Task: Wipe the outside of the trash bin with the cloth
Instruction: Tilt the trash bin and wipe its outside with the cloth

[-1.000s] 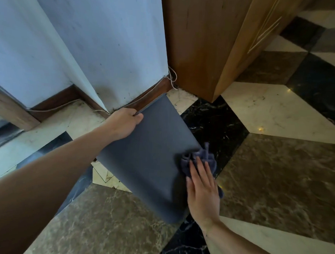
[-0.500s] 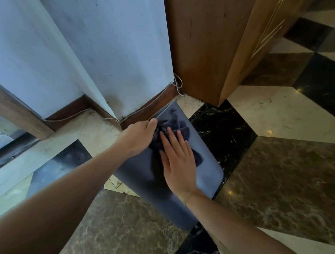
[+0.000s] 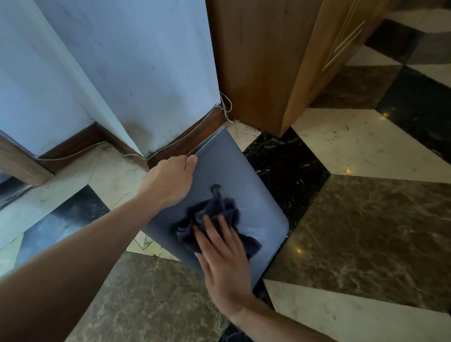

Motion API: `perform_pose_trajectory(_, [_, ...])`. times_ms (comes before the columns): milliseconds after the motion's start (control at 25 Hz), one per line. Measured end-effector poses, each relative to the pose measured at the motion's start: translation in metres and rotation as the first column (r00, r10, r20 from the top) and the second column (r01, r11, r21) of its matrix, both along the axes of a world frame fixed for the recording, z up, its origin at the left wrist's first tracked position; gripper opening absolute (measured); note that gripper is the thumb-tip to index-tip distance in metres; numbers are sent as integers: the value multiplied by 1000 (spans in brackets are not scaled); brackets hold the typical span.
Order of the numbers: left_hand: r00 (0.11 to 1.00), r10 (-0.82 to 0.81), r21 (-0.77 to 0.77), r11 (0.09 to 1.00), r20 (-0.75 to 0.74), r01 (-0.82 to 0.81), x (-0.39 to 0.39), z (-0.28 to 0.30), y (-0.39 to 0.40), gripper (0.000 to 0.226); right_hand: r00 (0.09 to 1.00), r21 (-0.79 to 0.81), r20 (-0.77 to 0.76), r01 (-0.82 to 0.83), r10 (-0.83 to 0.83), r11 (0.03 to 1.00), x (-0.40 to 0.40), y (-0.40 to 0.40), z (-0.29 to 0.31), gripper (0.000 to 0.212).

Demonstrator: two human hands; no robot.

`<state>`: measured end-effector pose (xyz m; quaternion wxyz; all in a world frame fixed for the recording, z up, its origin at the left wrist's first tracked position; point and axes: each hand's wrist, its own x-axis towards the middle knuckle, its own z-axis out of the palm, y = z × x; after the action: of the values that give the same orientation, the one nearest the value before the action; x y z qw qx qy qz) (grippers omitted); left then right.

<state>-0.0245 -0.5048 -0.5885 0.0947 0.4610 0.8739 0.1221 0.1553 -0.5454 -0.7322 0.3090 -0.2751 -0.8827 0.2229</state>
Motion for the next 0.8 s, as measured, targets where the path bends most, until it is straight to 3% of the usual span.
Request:
perform_pose_trajectory(120, [1000, -13, 33, 999, -5, 13, -2, -1, -9, 50, 999, 94, -27, -44, 46, 995, -30, 18, 23, 40])
perform_pose_trajectory(200, [1000, -11, 47, 999, 13, 10, -3, 0, -16, 49, 999, 114, 29, 22, -26, 993, -33, 50, 20, 44])
perform_pose_trajectory(280, [1000, -17, 47, 999, 14, 16, 0, 3, -20, 48, 975, -32, 64, 215, -212, 976, -25, 83, 9, 48])
perform_pose_trajectory(400, [1000, -21, 26, 999, -14, 21, 6, 4, -22, 46, 914, -339, 111, 404, -390, 850, 7, 108, -13, 49])
perform_pose_trajectory(600, [991, -124, 51, 991, 53, 121, 8, 12, -18, 35, 901, -382, 67, 419, -428, 824, 26, 96, -22, 48])
perform_pose_trajectory(680, [989, -92, 54, 995, 113, 86, 14, 24, -9, 36, 899, -419, 54, 414, -434, 808, 26, 95, -20, 47])
perform_pose_trajectory(800, [993, 36, -14, 999, 115, -35, 23, 42, 35, 60, 899, -422, 45, 412, -435, 808, 31, 96, -20, 47])
